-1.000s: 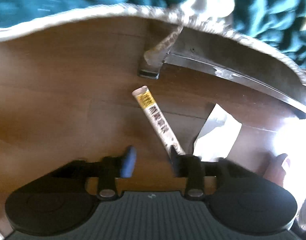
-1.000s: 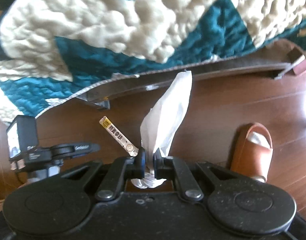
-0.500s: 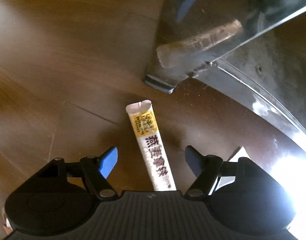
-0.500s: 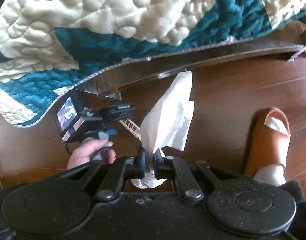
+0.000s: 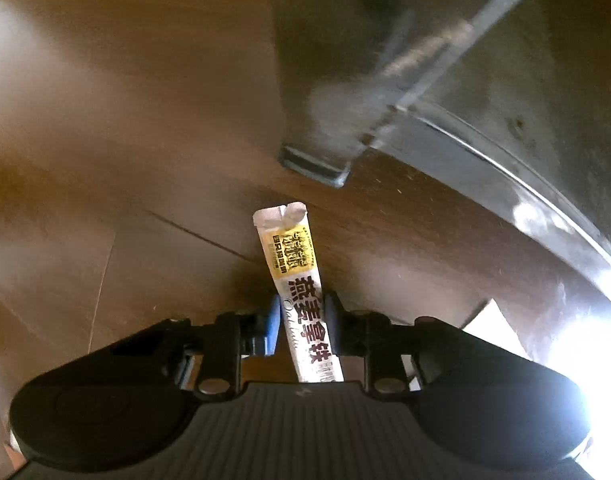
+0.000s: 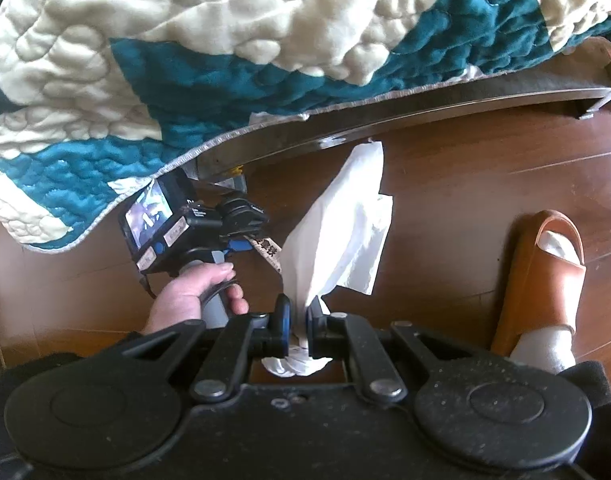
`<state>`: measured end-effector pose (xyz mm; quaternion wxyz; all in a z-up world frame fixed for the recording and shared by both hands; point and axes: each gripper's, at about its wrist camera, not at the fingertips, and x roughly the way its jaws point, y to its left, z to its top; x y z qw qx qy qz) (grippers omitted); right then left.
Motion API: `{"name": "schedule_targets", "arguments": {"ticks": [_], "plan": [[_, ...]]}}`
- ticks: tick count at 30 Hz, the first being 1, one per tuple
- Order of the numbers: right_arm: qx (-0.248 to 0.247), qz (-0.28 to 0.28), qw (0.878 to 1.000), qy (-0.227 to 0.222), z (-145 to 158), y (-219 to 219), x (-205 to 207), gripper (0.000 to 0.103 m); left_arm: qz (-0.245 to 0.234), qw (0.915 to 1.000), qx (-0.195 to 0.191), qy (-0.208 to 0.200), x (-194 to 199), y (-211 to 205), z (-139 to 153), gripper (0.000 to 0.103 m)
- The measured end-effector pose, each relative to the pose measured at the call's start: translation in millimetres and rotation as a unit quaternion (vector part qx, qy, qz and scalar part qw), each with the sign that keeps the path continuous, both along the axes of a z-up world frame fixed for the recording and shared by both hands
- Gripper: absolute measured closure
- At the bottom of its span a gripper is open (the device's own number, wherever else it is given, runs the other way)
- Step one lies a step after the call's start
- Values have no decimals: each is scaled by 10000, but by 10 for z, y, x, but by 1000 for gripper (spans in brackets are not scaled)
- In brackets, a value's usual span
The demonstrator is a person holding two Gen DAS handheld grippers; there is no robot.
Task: Collect trash
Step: 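Carry the coffee stick packet and white tissue up over the teal wastebasket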
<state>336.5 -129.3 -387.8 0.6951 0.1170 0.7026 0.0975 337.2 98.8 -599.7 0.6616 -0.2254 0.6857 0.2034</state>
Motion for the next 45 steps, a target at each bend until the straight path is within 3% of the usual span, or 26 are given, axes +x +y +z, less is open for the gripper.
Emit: {"name": "schedule_targets", "arguments": {"ticks": [8,16,22,29,36,45], "plan": [[-243,184,9993,-213,-8,56,-52,96,-462,9989,-71,35,-266,-145,265,81],[-472,25,9982,-364,17,30,-135,97,-786,9968,-130,23,-730,-284,841,81],[-559,44,9978,-363,202,-10,-454,97,-953,9953,-107,-92,-874,-293,1302,81],[-577,686,9877,-1285,866,100,-773,97,-1433,9865,81,-783,-998,-378,2190,81],[-523,1003,9720,-2060,1736,41,-944,97,-1532,9739,218,-1658,-1174,-359,3307,81],[-636,1320,9392,-3104,2753,49,-1162,97,-1829,9441,449,-2706,-1329,-454,4457,81]]}}
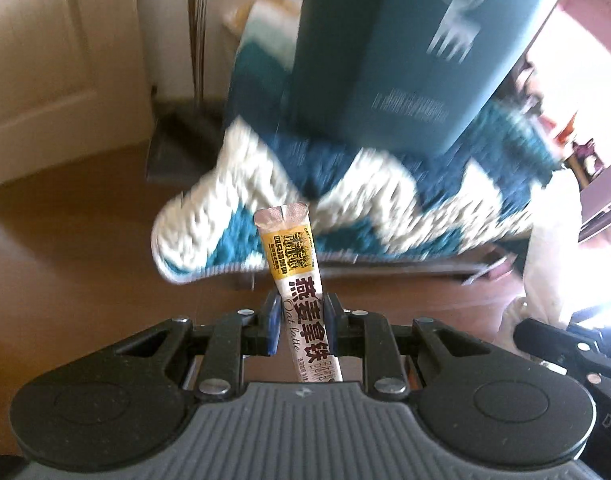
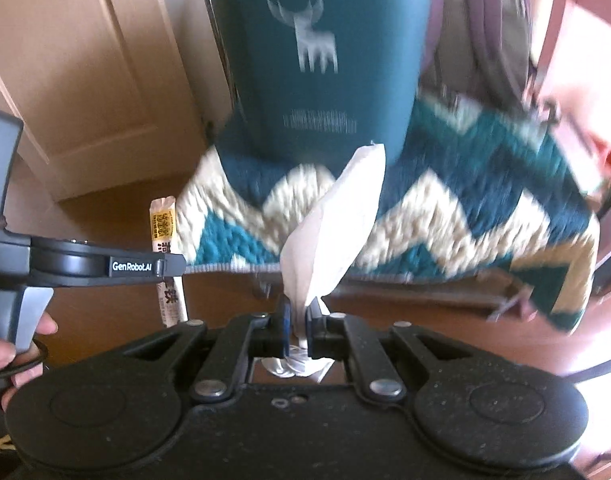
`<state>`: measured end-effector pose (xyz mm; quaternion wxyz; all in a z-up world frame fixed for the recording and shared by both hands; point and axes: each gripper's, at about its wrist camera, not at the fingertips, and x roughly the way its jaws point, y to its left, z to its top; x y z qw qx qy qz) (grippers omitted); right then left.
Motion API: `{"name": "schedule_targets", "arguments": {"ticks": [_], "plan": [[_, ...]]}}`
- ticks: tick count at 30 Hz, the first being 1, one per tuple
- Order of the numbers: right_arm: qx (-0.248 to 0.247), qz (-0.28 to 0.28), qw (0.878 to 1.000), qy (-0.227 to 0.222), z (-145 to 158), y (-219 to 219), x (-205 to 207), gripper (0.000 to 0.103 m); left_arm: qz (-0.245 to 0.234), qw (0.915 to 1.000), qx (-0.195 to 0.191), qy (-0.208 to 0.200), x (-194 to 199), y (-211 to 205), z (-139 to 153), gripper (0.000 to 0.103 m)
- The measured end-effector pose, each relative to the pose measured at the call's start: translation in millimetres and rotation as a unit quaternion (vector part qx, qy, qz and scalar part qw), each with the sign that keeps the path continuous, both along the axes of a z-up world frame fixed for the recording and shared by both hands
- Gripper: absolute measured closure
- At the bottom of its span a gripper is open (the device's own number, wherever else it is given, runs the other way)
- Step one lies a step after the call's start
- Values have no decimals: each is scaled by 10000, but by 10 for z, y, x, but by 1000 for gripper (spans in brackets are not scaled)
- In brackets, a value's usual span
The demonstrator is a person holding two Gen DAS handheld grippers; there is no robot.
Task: Collect trash
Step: 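Carry the coffee stick packet and white tissue up over the teal wastebasket, then lower both tools into the wastebasket and open them to drop the items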
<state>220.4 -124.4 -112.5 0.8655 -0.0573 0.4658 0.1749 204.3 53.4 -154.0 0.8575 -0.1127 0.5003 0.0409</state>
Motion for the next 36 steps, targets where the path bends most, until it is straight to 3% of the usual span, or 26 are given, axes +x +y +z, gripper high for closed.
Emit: {"name": "schedule_targets", "arguments": {"ticks": [6,13,26,33,36], "plan": [[47,155,9974,-703,606,7,-21,98,-126,9975,23,-695,21,7,640,81],[17,239,9901,-1386,1171,-20,114,98,-366,9886,215,-1448,149,4,1370,81],[35,250,9665,-2553,2137,61,696,98,-645,9534,653,-2873,710,-101,2767,81],[-100,218,9636,-2664,2166,193,1182,98,-676,9465,994,-2995,1279,-218,2938,81],[-245,271,9662,-2552,2058,251,1358,97,-656,9523,1063,-2783,1557,-242,2802,81]]}}
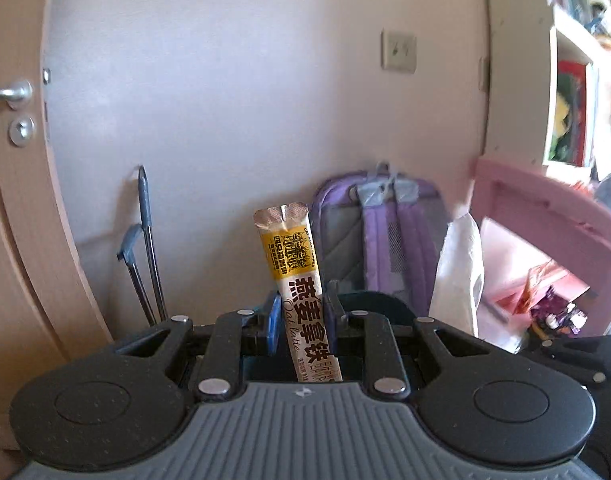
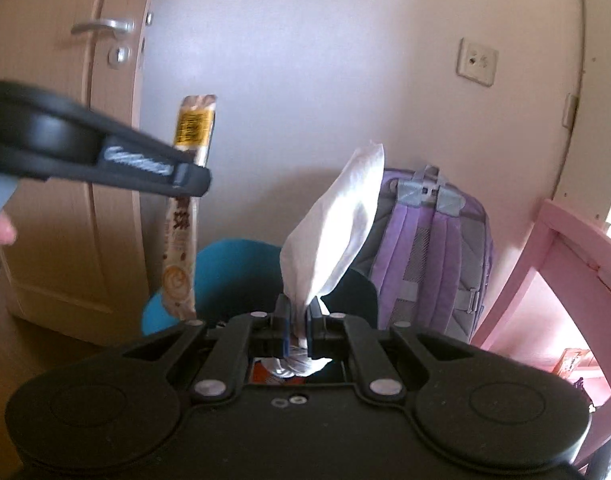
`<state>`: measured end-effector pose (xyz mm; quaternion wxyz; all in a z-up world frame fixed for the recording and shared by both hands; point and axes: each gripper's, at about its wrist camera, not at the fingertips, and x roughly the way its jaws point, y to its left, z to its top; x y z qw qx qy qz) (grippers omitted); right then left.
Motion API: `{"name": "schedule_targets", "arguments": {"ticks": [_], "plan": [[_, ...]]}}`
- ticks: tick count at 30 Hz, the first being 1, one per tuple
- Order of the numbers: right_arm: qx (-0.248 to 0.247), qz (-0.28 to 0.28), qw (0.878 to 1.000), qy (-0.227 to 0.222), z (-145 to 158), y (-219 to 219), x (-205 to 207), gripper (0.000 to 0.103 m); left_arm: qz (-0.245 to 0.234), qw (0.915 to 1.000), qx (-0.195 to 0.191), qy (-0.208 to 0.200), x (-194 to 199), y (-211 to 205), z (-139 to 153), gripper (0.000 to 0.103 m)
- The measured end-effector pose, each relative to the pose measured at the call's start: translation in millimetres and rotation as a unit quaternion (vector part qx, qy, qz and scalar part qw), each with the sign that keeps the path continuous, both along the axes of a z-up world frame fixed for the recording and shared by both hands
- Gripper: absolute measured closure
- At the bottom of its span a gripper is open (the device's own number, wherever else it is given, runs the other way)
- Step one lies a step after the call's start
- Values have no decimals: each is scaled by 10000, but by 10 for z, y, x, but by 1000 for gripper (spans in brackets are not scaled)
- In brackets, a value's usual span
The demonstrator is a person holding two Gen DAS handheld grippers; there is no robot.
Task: Collect trash
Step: 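Lower both tools into the wastebasket and open them to drop the items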
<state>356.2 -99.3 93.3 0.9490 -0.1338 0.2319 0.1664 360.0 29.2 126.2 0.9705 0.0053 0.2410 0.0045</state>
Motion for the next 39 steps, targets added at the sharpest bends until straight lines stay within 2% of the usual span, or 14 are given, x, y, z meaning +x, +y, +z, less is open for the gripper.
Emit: {"name": "schedule_targets", "arguments": {"ticks": [5,12,20,22,23,25,26,27,29,39], "plan": [[-89,-61,9996,270,-235,13,256,97,39,9989,50,464,391,-18,-349,81],[-181,-8,9977,648,-529,17,522,95,-37,9940,234,1072,726,-71,-804,81],[-202,11,9959,877,-680,-7,587,86,-115,9865,294,1607,908,-88,-1105,80],[-205,13,9956,917,-691,-15,592,82,-117,9849,243,1711,917,-87,-1138,76],[-209,16,9952,951,-696,-18,594,80,-101,9841,227,1758,916,-85,-1153,70],[-184,-10,9953,948,-694,-29,577,77,-100,9841,223,1761,896,-78,-1155,55],[-168,-17,9953,950,-687,-35,572,75,-113,9847,225,1724,874,-78,-1145,39],[-151,-22,9952,970,-681,-41,569,73,-122,9855,247,1677,842,-81,-1130,29],[-112,-30,9953,966,-660,-58,547,55,-145,9866,298,1600,798,-90,-1091,29],[-67,-2,9968,796,-470,-97,308,46,-35,9900,304,1379,514,-60,-835,23]]}}
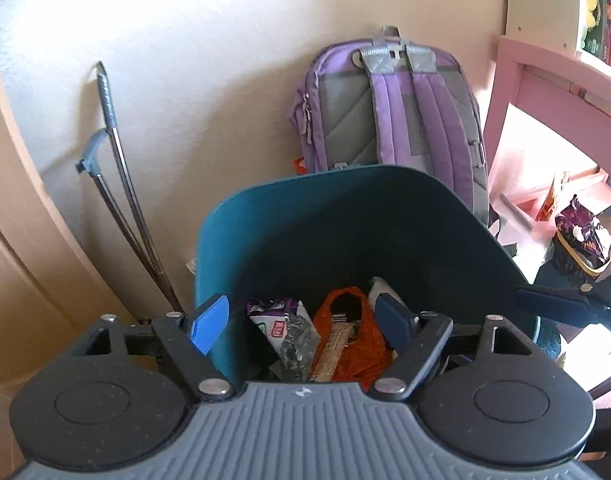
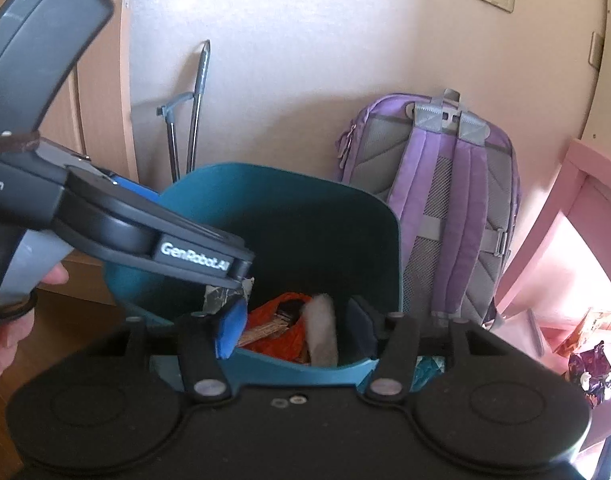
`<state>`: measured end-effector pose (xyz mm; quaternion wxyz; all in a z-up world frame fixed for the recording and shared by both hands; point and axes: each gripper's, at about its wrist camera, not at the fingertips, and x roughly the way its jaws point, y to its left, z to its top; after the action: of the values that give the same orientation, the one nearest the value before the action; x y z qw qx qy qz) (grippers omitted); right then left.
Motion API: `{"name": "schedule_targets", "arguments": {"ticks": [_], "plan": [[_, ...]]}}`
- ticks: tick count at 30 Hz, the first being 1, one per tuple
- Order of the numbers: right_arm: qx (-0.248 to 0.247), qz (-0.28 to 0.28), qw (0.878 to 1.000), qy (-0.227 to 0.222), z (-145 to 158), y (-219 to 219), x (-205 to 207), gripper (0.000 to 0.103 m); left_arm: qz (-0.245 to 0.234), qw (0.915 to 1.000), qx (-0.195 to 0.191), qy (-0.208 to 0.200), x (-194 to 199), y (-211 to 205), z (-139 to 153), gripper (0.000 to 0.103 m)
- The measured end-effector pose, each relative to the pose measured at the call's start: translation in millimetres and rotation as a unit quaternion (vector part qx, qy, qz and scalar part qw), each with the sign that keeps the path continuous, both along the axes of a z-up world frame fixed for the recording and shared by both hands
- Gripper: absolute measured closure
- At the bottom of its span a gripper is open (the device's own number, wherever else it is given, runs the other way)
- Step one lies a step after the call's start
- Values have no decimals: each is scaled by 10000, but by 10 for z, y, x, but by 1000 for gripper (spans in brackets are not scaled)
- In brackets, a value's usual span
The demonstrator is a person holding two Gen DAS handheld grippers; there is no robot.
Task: Collect trash
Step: 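Lower both tools into the wastebasket and open them to drop the items, then lift both tools out and lower them toward the remaining floor trash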
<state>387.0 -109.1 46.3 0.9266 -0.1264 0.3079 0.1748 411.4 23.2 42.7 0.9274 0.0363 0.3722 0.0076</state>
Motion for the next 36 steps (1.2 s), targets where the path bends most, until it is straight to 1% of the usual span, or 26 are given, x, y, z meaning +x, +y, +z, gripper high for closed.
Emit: {"name": "schedule_targets", "arguments": {"ticks": [5,11,16,19,21,23,26,30,34,36], "plan": [[57,4,10000,-72,131,-54,-220,45,-15,9998,-145,-132,-264,47,144,23],[143,17,9998,-141,276,-121,-553,44,-152,9990,-324,-281,-651,60,293,22],[262,99,9996,9,350,-153,-799,43,-201,9981,-408,-413,-1013,65,382,22],[267,159,9995,50,369,-155,-968,43,-177,9979,-398,-481,-1229,86,411,16],[246,221,9994,65,366,-156,-1083,43,-176,9974,-445,-533,-1358,111,411,8],[253,246,9993,107,353,-160,-1184,43,-184,9967,-546,-569,-1483,138,395,4],[300,317,9988,214,285,-188,-1325,43,-244,9959,-614,-611,-1653,155,327,3],[337,353,9977,473,91,-220,-1445,43,-349,9953,-691,-581,-1841,177,128,1],[332,328,9957,800,-212,-254,-1484,43,-524,9943,-868,-327,-1977,184,-194,1],[329,267,9944,969,-413,-283,-1486,43,-595,9946,-839,-154,-2028,166,-402,1]]}}
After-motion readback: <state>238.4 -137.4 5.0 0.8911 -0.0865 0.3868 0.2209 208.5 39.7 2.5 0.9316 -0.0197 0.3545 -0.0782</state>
